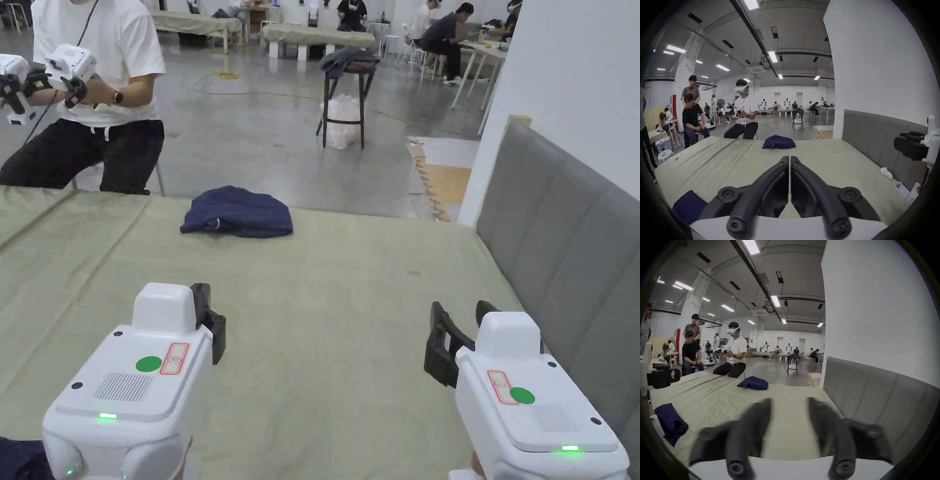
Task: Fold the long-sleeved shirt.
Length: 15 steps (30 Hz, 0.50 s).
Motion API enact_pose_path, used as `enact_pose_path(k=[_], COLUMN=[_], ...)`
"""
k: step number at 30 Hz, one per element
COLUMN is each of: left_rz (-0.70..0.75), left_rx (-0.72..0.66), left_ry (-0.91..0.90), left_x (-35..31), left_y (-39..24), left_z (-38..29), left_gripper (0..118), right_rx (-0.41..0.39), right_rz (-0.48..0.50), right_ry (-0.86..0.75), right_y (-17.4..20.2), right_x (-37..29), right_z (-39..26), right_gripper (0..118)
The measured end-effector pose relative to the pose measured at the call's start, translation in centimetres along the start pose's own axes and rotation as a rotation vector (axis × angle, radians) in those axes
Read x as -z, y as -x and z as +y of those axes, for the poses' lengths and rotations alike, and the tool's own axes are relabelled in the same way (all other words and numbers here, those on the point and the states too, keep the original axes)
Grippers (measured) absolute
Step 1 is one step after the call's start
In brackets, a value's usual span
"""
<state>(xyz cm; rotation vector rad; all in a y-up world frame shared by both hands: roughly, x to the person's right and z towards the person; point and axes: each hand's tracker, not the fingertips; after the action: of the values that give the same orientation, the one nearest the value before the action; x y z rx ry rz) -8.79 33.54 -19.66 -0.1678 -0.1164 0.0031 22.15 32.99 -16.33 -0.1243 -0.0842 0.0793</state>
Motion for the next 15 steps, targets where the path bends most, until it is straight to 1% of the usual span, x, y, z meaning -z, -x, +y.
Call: enact_pose_path(k=[1, 2, 4, 5, 6, 7, 10, 12, 15], left_rz=[0.001, 0.01, 0.022, 0.027, 0.033, 0.046, 0.087, 0.053, 0.053], left_rx=[0.0, 0.006, 0.014, 0.014, 0.013, 0.018, 0.028, 0.029, 0.029], left_ry=[-0.004, -0.011, -0.015, -0.015, -0.018, -0.042, -0.061, -0.057, -0.055], left_x=[0.0, 0.0, 0.0, 0.1, 0.1, -0.3, -0.5, -0.4, -0.2], left_y=[-0.1, -0.1, 0.0, -0.1, -0.1, 0.0, -0.1, 0.1, -0.3], left_z=[0.2, 0.3, 0.5, 0.6, 0.7, 0.8, 1.2, 1.4, 1.4], left_gripper=[34, 55, 104, 111, 109, 111, 111, 111, 111], right_rx=[-0.002, 0.003, 0.017, 0.018, 0.016, 0.018, 0.029, 0.031, 0.025], right_rz=[-0.002, -0.009, -0.011, -0.02, -0.03, -0.026, -0.033, -0.033, -0.037], right_ry=[0.001, -0.001, -0.021, -0.027, -0.033, -0.044, -0.05, -0.05, -0.063], right_y=[-0.1, -0.1, -0.4, -0.5, -0.5, -0.8, -1.4, -1.5, -1.6], right_x=[0.0, -0.1, -0.1, -0.1, -0.1, -0.2, -0.3, -0.3, -0.3], right_z=[0.0, 0.1, 0.0, 0.1, 0.1, 0.1, 0.2, 0.4, 0.6], right_gripper=[95, 103, 116, 118, 118, 118, 118, 118, 118])
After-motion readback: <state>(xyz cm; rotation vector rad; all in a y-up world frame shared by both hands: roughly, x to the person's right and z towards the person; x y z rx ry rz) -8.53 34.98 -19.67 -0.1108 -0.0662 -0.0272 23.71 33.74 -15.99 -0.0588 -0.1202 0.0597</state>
